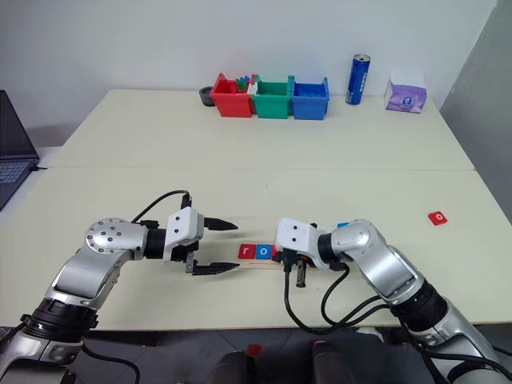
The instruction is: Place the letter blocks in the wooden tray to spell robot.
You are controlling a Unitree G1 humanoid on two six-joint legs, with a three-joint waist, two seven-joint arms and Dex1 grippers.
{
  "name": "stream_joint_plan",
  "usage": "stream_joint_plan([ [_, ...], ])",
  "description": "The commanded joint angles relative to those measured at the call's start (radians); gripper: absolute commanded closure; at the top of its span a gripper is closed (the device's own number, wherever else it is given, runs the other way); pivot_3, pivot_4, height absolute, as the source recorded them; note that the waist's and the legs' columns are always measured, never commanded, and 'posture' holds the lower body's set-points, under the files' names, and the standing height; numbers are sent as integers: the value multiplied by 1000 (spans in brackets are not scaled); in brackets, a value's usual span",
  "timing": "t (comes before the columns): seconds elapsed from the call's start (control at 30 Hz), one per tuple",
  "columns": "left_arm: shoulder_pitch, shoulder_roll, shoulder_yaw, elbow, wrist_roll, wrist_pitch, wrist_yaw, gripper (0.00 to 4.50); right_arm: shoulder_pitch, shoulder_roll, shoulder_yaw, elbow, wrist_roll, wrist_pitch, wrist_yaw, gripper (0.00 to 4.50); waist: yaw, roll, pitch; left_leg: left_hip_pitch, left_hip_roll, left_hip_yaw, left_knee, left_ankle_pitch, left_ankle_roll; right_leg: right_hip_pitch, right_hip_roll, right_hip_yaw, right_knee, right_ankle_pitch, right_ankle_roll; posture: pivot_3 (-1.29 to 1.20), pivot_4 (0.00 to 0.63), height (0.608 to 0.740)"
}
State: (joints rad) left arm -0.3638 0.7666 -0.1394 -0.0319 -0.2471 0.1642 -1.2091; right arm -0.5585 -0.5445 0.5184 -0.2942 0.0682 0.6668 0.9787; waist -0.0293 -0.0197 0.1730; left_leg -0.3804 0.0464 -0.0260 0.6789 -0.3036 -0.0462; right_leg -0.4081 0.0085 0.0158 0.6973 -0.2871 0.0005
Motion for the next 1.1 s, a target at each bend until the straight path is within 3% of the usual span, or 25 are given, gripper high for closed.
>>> stream_joint_plan([
  [0.03,-8,0,23,-12,-3,-20,6,0,-7,3,7,5,-21,-15,-13,4472,0,0,0,0,0,0,0,0,0,0,0,0,0,0,0,0,150,740],
  [0.5,-9,-6,20,-22,-3,-14,10,0,-20,33,16,51,-58,-37,-26,4472,0,0,0,0,0,0,0,0,0,0,0,0,0,0,0,0,150,740],
  [0.67,-6,-10,25,-28,-11,-7,13,0,-10,6,-76,-92,62,74,20,4472,0,0,0,0,0,0,0,0,0,0,0,0,0,0,0,0,150,740],
  [0.9,-15,-47,30,-99,-74,88,44,0,96,-57,-304,-222,154,158,-65,4472,5,0,0,-1,0,0,0,0,0,0,0,0,-1,0,0,0,150,740],
  [1.1,-56,-100,-4,-181,-69,185,110,0,320,-68,-497,-298,164,195,-213,2614,6,-1,0,-1,-1,0,0,0,0,1,-1,0,-1,0,0,0,150,740],
])
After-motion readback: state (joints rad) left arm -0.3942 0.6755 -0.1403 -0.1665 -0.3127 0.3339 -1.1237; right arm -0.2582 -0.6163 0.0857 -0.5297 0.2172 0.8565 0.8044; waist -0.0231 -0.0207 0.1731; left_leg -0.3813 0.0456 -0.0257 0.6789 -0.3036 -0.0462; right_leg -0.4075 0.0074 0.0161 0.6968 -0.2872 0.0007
